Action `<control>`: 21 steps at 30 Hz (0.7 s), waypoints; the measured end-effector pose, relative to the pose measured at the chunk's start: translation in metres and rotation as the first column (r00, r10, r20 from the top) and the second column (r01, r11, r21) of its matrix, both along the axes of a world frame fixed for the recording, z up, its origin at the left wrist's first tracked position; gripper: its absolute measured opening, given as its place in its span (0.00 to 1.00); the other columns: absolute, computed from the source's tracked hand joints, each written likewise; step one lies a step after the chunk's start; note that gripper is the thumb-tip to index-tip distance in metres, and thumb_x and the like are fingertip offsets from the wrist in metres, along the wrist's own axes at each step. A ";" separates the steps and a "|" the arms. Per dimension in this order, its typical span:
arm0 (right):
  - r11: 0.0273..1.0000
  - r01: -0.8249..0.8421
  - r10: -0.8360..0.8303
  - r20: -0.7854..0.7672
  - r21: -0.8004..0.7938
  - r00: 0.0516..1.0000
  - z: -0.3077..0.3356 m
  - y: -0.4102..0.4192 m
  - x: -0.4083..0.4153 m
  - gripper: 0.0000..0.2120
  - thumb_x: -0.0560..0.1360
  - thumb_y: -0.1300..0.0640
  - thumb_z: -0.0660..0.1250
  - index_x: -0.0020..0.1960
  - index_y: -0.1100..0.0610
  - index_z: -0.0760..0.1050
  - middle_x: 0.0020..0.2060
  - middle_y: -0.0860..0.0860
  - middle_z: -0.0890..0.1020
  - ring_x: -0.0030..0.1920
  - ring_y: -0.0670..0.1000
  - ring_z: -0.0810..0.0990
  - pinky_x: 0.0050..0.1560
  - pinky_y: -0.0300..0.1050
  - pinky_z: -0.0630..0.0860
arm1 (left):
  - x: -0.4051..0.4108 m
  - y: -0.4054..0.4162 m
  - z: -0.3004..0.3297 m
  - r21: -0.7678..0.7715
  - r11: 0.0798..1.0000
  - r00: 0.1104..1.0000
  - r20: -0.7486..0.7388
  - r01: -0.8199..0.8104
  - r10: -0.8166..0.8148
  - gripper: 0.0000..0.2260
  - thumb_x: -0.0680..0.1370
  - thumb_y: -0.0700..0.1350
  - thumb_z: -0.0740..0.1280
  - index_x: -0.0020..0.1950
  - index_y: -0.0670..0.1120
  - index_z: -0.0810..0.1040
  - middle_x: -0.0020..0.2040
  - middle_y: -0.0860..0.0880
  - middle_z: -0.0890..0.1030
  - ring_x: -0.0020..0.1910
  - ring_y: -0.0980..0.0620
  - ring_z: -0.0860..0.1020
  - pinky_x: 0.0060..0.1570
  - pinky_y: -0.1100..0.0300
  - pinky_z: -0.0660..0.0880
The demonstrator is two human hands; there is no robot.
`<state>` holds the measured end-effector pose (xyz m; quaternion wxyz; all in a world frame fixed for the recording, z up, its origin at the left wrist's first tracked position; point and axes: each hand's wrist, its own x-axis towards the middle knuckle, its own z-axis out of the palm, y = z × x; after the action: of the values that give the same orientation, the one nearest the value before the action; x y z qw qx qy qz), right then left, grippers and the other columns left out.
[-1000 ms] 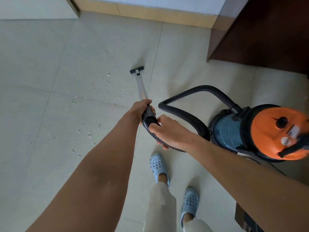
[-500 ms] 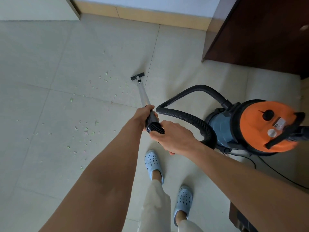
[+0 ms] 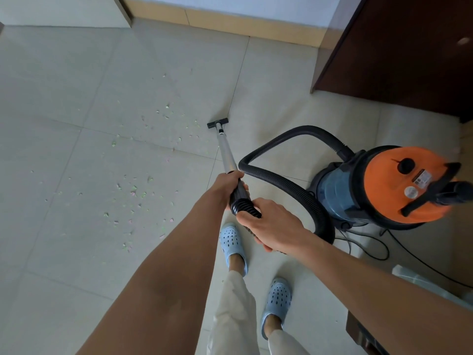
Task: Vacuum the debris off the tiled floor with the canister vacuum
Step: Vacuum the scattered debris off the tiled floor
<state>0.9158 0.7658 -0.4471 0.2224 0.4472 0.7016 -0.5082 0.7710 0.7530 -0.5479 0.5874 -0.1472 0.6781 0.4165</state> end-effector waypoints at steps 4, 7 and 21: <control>0.999 0.023 -0.023 -0.008 -0.027 1.000 0.001 -0.012 0.013 0.15 0.76 0.42 0.62 0.51 0.52 0.76 0.34 0.50 0.81 0.23 0.49 0.77 0.43 0.50 0.79 | 0.012 -0.012 0.000 -0.006 1.000 1.000 -0.025 0.007 -0.007 0.06 0.80 0.39 0.63 0.51 0.37 0.69 0.34 0.43 0.74 0.28 0.48 0.74 0.32 0.55 0.77; 0.997 0.047 -0.048 -0.019 -0.053 0.999 0.003 -0.019 0.022 0.14 0.76 0.43 0.62 0.52 0.53 0.77 0.31 0.48 0.80 0.23 0.48 0.76 0.40 0.47 0.77 | 0.022 -0.020 0.002 -0.018 1.000 0.999 -0.036 0.016 -0.017 0.06 0.80 0.39 0.64 0.52 0.37 0.69 0.34 0.43 0.74 0.29 0.48 0.75 0.34 0.54 0.77; 0.996 0.035 -0.038 -0.042 -0.076 0.998 0.010 -0.063 0.085 0.13 0.77 0.43 0.63 0.52 0.51 0.77 0.28 0.48 0.79 0.21 0.47 0.75 0.35 0.44 0.76 | 0.083 -0.070 0.011 -0.040 0.999 1.000 -0.031 0.000 -0.001 0.07 0.80 0.40 0.64 0.52 0.37 0.71 0.37 0.42 0.74 0.29 0.48 0.76 0.29 0.58 0.77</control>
<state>1.0004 0.7029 -0.4374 0.2144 0.4401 0.6784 -0.5478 0.8540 0.6825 -0.5367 0.5739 -0.1523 0.6953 0.4050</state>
